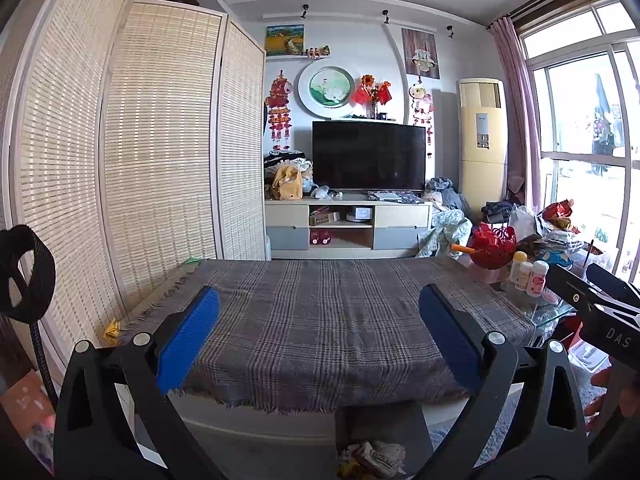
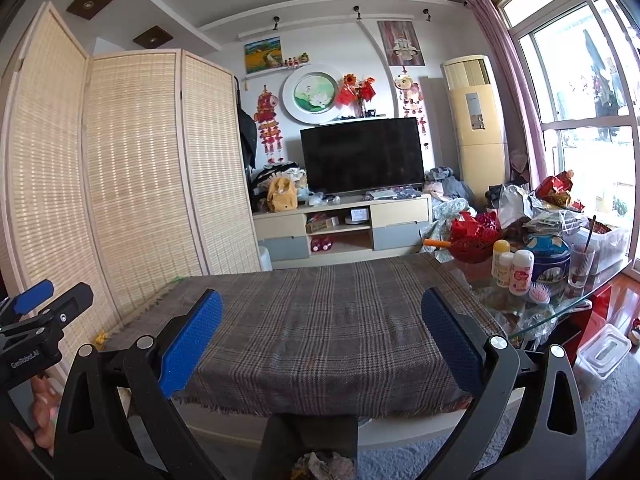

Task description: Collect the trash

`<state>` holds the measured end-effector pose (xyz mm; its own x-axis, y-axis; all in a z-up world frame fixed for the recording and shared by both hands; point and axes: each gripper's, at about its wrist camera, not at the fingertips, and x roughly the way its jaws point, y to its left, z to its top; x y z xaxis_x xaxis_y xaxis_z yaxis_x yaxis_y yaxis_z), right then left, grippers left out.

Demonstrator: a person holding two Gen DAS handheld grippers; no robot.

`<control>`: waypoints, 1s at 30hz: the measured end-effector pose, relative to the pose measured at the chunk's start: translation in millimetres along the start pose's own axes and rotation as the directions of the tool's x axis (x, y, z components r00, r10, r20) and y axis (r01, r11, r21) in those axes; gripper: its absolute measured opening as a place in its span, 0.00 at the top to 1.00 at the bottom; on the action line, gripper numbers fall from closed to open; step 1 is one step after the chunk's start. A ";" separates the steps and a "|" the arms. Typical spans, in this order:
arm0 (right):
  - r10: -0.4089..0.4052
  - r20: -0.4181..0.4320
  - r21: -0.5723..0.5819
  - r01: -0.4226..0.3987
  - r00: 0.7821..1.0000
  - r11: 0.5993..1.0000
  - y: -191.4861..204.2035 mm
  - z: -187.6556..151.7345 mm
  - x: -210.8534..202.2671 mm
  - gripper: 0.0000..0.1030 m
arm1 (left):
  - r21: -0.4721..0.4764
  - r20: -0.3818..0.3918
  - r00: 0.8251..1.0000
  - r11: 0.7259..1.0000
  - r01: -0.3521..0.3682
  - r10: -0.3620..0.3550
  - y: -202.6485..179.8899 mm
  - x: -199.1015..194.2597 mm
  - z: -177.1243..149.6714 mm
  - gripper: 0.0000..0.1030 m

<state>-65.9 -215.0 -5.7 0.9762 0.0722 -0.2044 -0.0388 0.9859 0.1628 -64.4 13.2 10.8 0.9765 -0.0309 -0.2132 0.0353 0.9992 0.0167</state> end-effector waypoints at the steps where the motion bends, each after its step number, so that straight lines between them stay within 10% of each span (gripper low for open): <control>1: 0.001 0.000 0.002 -0.001 1.000 1.000 0.0 -0.1 -0.3 0.03 | 0.000 -0.001 1.000 1.000 0.001 -0.001 0.0 0.3 0.0 0.08; 30: -0.004 0.002 0.003 0.004 1.000 1.000 0.2 2.0 0.1 0.03 | -0.016 -0.011 0.999 0.999 -0.047 0.047 1.4 0.3 0.3 0.08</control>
<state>-65.4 -215.1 -3.8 0.9768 0.0683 -0.2029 -0.0347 0.9857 0.1648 -63.9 14.6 11.1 0.9746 0.0164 -0.2234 -0.0142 0.9998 0.0114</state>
